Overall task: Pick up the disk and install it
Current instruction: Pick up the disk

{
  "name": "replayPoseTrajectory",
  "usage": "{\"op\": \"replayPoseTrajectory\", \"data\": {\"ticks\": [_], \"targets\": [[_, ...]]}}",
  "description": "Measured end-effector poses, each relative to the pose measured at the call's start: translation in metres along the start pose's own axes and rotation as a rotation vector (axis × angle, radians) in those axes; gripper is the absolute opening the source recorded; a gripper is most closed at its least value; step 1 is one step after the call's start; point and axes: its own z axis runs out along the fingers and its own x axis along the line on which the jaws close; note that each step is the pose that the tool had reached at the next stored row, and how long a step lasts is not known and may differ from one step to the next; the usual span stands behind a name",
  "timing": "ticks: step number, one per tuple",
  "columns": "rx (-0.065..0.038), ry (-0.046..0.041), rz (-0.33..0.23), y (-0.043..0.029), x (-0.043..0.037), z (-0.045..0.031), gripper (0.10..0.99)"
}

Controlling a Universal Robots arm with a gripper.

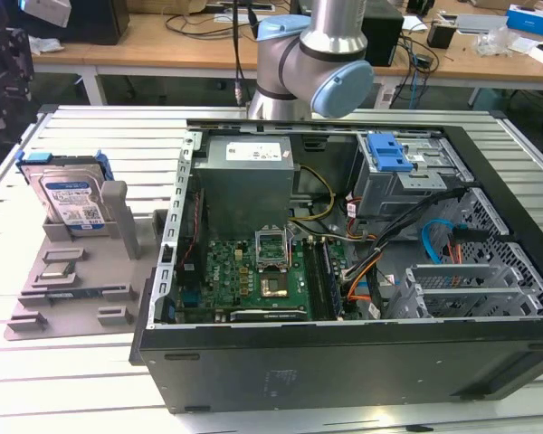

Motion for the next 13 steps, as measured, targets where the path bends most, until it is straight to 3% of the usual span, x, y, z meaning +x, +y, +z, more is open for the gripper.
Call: {"op": "replayPoseTrajectory", "data": {"ticks": [4,13], "targets": [[-0.002,0.0046,-0.071,-0.0030,0.0001,0.0096,0.482],[-0.002,0.0063,-0.110,-0.0112,-0.0001,0.0303,0.482]]}}
